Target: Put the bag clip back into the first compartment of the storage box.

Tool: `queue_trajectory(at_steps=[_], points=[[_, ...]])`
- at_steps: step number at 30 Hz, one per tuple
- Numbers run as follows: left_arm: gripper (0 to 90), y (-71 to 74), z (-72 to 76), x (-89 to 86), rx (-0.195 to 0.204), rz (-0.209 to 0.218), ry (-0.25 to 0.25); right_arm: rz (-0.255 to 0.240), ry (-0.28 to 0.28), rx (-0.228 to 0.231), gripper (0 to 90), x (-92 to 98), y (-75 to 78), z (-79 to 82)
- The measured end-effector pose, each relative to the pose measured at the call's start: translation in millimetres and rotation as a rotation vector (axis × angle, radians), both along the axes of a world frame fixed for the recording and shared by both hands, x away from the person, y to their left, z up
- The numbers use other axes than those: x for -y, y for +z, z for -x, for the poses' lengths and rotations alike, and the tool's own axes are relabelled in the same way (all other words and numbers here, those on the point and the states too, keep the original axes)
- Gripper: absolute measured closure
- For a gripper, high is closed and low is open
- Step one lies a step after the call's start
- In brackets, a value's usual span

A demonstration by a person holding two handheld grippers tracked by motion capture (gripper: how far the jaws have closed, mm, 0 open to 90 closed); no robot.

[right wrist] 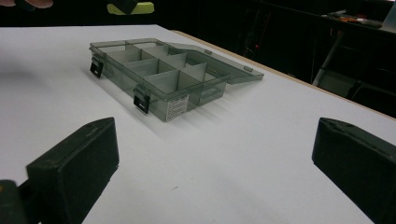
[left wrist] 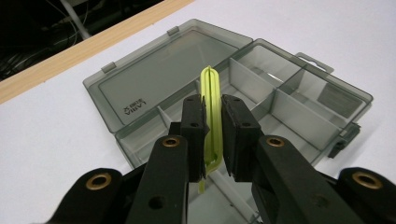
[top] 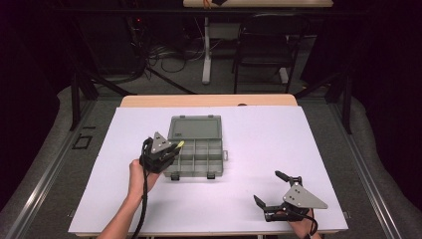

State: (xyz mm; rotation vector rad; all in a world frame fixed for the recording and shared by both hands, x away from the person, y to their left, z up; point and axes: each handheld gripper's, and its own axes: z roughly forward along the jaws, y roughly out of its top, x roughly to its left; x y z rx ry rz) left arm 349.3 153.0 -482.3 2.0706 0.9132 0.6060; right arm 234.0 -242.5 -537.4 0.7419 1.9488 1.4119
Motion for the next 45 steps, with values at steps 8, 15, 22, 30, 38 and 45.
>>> queue_trajectory(at_steps=[8, 15, 22, 30, 38, 45], points=[[79.7, 0.6, -11.7, 2.0, 0.006, 0.010, 0.044, -0.001, -0.001, 0.002, 0.4, -0.1, 0.2, 0.4], [79.7, -0.7, -20.1, 5.0, 0.000, 0.003, 0.063, -0.002, -0.002, 0.002, 0.4, -0.1, 0.1, 0.5], [79.7, -3.2, -25.7, 6.2, -0.007, -0.001, 0.079, -0.001, -0.001, 0.001, 0.4, 0.0, 0.1, 0.3], [79.7, -4.4, -31.8, 7.1, -0.014, 0.007, 0.105, -0.001, -0.003, 0.003, 0.4, 0.2, 0.1, 0.3], [79.7, -7.7, -39.1, 8.1, -0.028, 0.011, 0.131, 0.000, -0.002, 0.001, 0.4, 0.2, -0.1, -0.1], [79.7, -12.4, -43.9, 8.7, -0.045, 0.008, 0.149, 0.002, 0.000, -0.002, 0.4, 0.5, 0.0, -0.2]])
